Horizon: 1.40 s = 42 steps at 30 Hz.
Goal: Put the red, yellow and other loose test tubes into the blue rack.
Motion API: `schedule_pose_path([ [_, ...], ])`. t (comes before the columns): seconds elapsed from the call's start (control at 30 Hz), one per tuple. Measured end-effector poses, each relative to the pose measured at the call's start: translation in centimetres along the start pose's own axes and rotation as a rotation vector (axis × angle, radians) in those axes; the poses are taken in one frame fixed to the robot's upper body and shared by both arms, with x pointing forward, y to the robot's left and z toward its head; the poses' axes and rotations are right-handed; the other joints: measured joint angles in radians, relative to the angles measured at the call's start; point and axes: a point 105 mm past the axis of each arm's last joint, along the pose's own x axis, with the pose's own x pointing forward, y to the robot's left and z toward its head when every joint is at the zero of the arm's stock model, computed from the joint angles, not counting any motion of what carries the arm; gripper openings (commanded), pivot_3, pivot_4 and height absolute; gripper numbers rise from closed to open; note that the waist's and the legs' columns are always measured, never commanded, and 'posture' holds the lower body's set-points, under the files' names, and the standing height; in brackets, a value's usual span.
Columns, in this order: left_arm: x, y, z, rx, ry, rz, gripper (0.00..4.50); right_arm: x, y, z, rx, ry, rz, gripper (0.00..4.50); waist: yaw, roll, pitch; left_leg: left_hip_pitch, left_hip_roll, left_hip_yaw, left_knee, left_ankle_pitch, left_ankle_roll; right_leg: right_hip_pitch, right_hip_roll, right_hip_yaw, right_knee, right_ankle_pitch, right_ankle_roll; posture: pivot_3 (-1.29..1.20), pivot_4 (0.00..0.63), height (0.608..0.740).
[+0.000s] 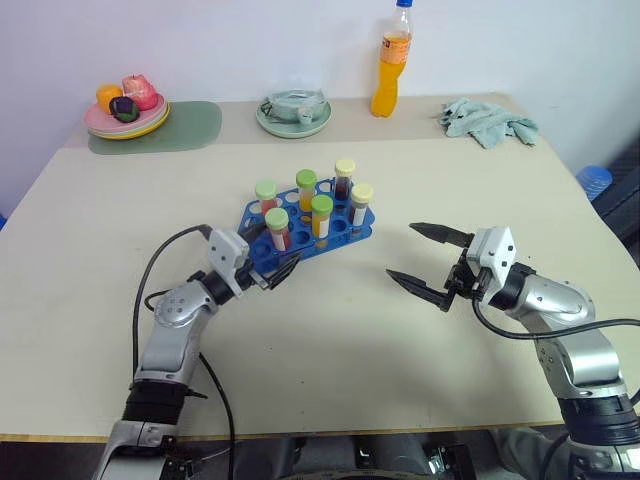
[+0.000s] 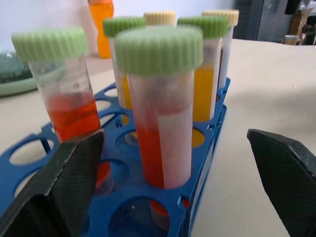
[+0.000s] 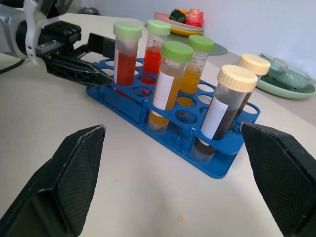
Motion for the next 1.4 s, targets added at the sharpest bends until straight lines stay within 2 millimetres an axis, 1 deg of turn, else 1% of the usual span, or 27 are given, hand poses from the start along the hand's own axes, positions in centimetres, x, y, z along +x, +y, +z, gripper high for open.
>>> schedule_pose_path([
  [0.07, -0.2, 0.0, 0.6, 0.012, -0.019, 0.011, 4.45, 0.1, 0.0, 0.0, 0.0, -0.002, -0.002, 4.5, 0.0, 0.0, 0.0, 0.0, 0.0, 0.0, 0.0, 0.0, 0.0, 0.0, 0.0, 0.0, 0.0, 0.0, 0.0, 0.0, 0.15, 0.74],
  [0.17, -0.9, 0.3, 1.1, 0.023, -0.036, 0.065, 4.45, 0.0, 0.0, -0.1, 0.002, 0.0, -0.004, 4.5, -0.001, 0.0, 0.0, 0.0, 0.0, 0.0, 0.0, 0.0, 0.0, 0.0, 0.0, 0.0, 0.0, 0.0, 0.0, 0.0, 0.15, 0.74],
  [0.3, -2.9, 1.1, 1.1, 0.01, -0.046, 0.147, 4.45, -0.6, 0.5, -0.9, 0.025, 0.02, -0.007, 4.5, 0.0, 0.0, 0.0, 0.0, 0.0, 0.0, 0.0, 0.0, 0.0, 0.0, 0.0, 0.0, 0.0, 0.0, 0.0, 0.0, 0.15, 0.74],
  [0.4, -4.9, 2.0, 1.0, -0.016, -0.04, 0.23, 4.45, -1.6, 0.5, -1.4, 0.024, 0.05, -0.005, 4.5, 0.0, 0.0, 0.0, 0.0, 0.0, 0.0, 0.0, 0.0, 0.0, 0.0, 0.0, 0.0, 0.0, 0.0, 0.0, 0.0, 0.15, 0.74],
  [0.47, -6.4, 2.5, 0.8, -0.015, -0.018, 0.247, 4.45, -2.3, 0.2, -1.6, 0.014, 0.069, -0.014, 4.5, 0.0, 0.0, 0.0, 0.0, 0.0, 0.0, 0.0, 0.0, 0.0, 0.0, 0.0, 0.0, 0.0, -0.001, -0.001, 0.0, 0.15, 0.74],
  [0.57, -8.8, 2.7, 0.7, -0.02, 0.012, 0.225, 4.45, -3.3, -0.3, -1.5, -0.004, 0.074, -0.045, 4.5, 0.0, 0.0, 0.0, 0.0, 0.0, 0.0, 0.0, 0.0, 0.0, 0.0, 0.0, 0.0, 0.0, -0.002, -0.004, 0.0, 0.15, 0.74],
  [0.63, -10.1, 2.3, 0.7, -0.038, 0.019, 0.17, 4.45, -4.1, -0.3, -1.9, 0.002, 0.086, -0.063, 4.5, 0.0, 0.0, 0.0, 0.0, 0.0, 0.0, 0.0, 0.0, 0.0, 0.0, 0.0, 0.0, 0.0, -0.002, -0.004, 0.0, 0.15, 0.74],
  [0.7, -12.0, 2.1, 0.5, -0.061, 0.047, 0.129, 4.45, -5.0, -0.1, -2.3, 0.028, 0.097, -0.087, 4.5, 0.0, 0.0, 0.0, 0.0, 0.001, 0.0, -0.001, -0.001, -0.001, 0.0, 0.0, 0.0, -0.001, -0.003, -0.005, 0.0, 0.15, 0.74],
  [0.8, -13.6, 2.3, 0.5, -0.086, 0.059, 0.113, 4.45, -5.9, -0.1, -2.4, 0.052, 0.1, -0.121, 4.5, 0.0, 0.001, 0.0, 0.0, 0.001, 0.0, 0.0, -0.002, -0.002, 0.001, 0.0, 0.0, -0.001, -0.003, -0.006, 0.0, 0.15, 0.74],
  [0.9, -14.2, 1.9, 0.1, -0.096, 0.081, 0.095, 4.45, -6.6, 0.1, -2.1, 0.062, 0.101, -0.142, 4.5, 0.0, 0.001, 0.0, 0.0, 0.002, 0.0, 0.0, -0.002, -0.002, 0.002, 0.0, 0.0, -0.002, -0.004, -0.006, 0.0, 0.15, 0.74],
  [1.03, -14.8, 1.6, -0.4, -0.109, 0.11, 0.069, 4.45, -7.1, 0.4, -2.5, 0.092, 0.118, -0.159, 4.5, -0.001, 0.001, 0.0, 0.0, 0.002, 0.0, -0.001, -0.002, -0.002, 0.002, 0.0, 0.0, -0.003, -0.004, -0.006, 0.0, 0.15, 0.74],
  [1.23, -14.9, 1.5, -0.4, -0.108, 0.12, 0.041, 4.45, -7.2, 0.4, -1.9, 0.097, 0.112, -0.176, 4.5, -0.001, 0.001, 0.0, 0.0, 0.002, 0.0, -0.002, -0.002, -0.002, 0.002, 0.0, 0.0, -0.004, -0.004, -0.006, 0.0, 0.15, 0.74],
  [1.4, -15.2, 1.1, -0.7, -0.127, 0.139, 0.029, 4.45, -7.2, 0.5, -1.9, 0.107, 0.12, -0.185, 4.5, -0.001, 0.001, 0.0, 0.0, 0.002, 0.0, -0.002, -0.002, -0.001, 0.002, 0.0, 0.0, -0.006, -0.004, -0.006, 0.0, 0.15, 0.74],
])
